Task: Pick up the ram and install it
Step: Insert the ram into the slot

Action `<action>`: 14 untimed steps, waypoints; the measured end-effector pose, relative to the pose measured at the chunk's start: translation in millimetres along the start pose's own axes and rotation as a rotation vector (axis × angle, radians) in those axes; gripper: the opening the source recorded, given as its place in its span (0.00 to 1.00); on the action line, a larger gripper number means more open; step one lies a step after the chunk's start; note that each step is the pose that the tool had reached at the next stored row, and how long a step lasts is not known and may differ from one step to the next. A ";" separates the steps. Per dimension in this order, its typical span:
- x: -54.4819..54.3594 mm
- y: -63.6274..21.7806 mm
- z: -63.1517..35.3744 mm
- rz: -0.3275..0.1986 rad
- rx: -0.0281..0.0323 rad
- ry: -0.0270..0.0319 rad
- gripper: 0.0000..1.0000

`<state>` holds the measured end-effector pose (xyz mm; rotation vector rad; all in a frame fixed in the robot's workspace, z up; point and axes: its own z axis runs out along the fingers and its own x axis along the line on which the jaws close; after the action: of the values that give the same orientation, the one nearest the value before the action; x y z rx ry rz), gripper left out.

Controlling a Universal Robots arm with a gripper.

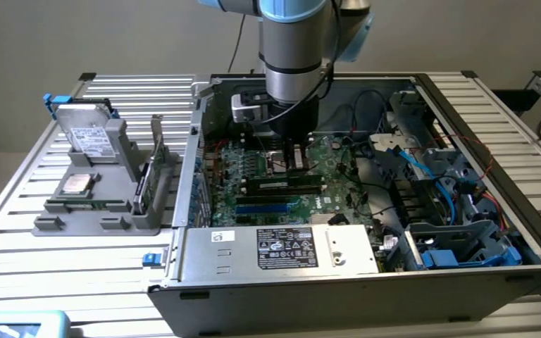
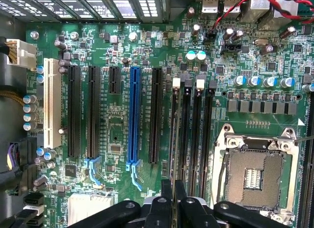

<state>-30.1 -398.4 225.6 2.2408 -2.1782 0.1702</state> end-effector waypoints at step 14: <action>5.6 -7.4 -14.3 -0.005 -0.0605 -0.0020 0.14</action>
<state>-23.6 -402.6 240.7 2.2154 -2.1480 0.1006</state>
